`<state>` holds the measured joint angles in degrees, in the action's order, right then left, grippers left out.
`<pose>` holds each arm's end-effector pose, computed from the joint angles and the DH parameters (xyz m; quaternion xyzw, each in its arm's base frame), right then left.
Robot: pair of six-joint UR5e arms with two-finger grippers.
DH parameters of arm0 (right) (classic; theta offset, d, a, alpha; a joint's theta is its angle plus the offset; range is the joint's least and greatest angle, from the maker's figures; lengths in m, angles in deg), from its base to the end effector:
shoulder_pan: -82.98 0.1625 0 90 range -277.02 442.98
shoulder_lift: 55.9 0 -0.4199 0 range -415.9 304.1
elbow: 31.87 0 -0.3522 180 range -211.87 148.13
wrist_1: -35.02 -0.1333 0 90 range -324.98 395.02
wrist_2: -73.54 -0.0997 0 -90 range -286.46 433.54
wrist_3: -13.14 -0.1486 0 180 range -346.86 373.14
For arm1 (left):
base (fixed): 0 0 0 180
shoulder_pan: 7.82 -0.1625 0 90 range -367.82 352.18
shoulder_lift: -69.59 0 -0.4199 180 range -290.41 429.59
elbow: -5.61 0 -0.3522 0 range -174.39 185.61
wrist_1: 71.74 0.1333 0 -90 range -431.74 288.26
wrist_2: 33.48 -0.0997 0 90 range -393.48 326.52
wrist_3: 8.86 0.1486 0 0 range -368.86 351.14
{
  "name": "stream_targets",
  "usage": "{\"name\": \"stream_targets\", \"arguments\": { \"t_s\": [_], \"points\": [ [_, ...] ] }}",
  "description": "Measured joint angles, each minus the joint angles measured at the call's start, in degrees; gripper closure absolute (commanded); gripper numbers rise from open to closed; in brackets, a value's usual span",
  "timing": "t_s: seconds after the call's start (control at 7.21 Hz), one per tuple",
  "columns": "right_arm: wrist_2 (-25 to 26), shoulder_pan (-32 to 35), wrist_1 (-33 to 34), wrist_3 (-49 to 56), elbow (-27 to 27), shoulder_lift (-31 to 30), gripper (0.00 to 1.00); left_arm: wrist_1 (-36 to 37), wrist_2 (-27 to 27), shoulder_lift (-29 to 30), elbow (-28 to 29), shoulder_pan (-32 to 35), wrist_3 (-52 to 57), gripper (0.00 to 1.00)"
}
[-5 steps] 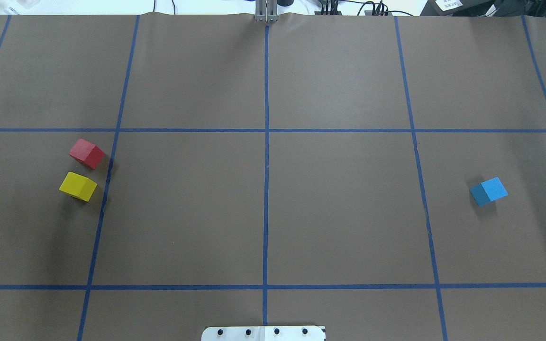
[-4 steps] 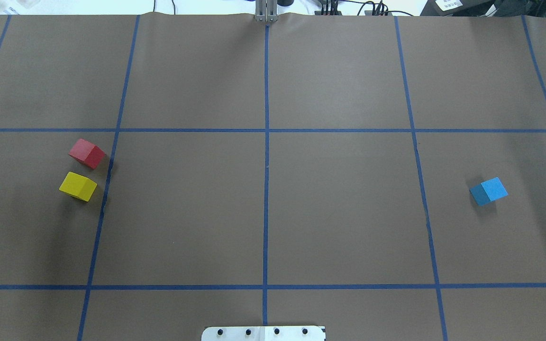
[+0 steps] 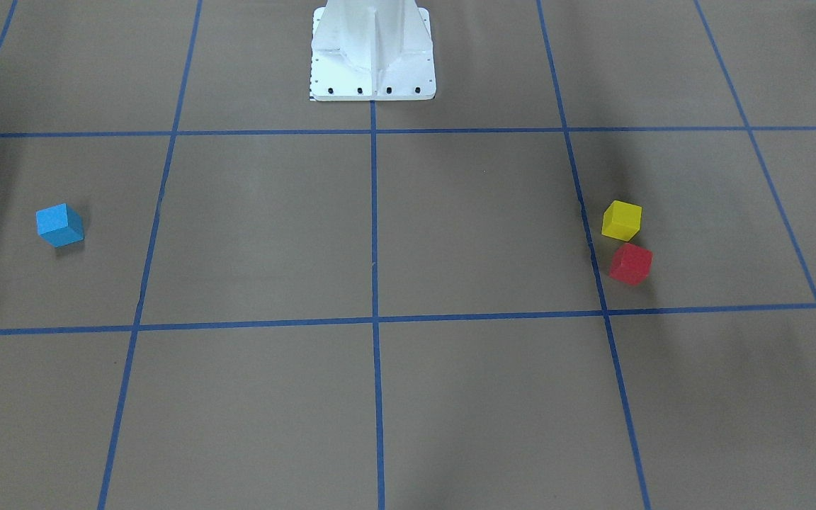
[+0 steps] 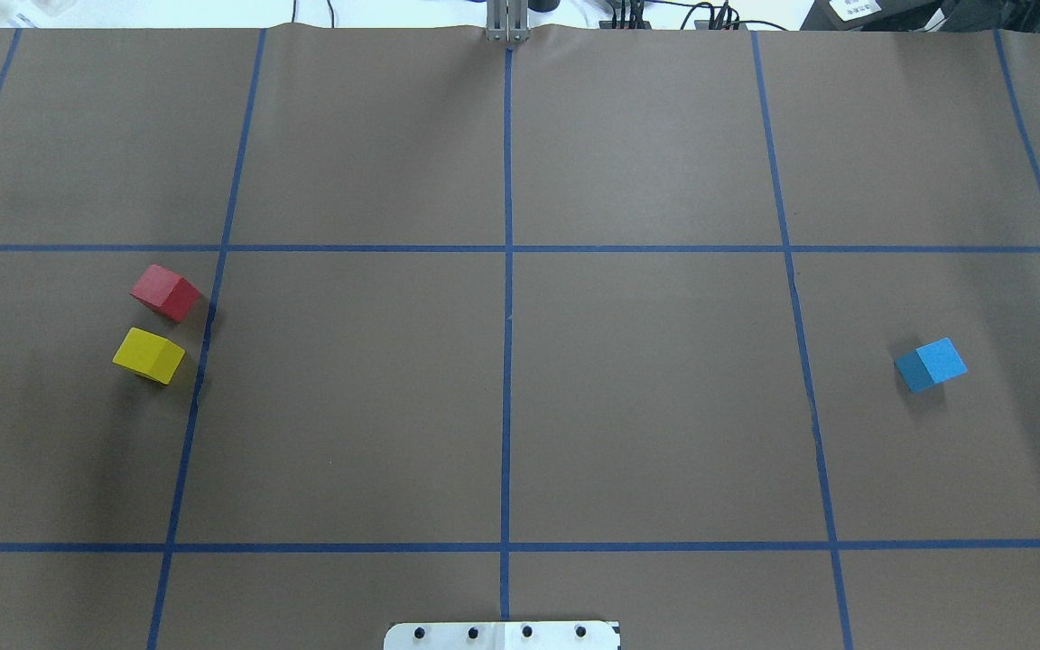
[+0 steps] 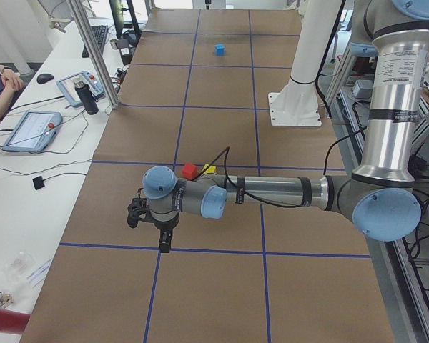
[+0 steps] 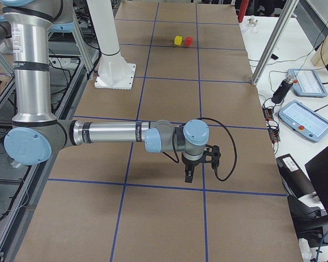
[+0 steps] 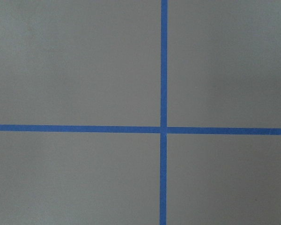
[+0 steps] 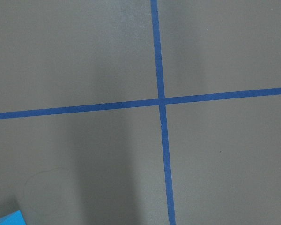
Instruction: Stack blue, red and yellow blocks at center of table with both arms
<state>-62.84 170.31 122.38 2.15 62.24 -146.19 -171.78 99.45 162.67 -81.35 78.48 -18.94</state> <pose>0.0043 -0.4606 0.6496 0.0047 -0.3965 0.0444 0.9169 -0.0003 -0.4930 0.6712 0.0374 0.3717 -0.0195 0.9274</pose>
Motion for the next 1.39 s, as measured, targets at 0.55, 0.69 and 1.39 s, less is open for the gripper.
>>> {"name": "stream_targets", "arguments": {
  "t_s": [0.55, 0.69, 1.39],
  "points": [
    [-0.17, -3.57, 0.06, -0.16, 0.87, 5.34, 0.0, -0.07, 0.29, 1.23, -3.34, -0.15, -0.07, 0.0],
    [-0.26, -5.25, -0.22, -0.16, 0.72, 5.79, 0.0, -0.07, 0.22, 2.01, -3.84, -0.31, -0.07, 0.0],
    [-0.76, -19.23, -7.06, -5.36, 2.73, 5.45, 0.0, -0.37, 0.3, 3.04, -2.97, -0.51, -0.52, 0.0]
  ]
}}
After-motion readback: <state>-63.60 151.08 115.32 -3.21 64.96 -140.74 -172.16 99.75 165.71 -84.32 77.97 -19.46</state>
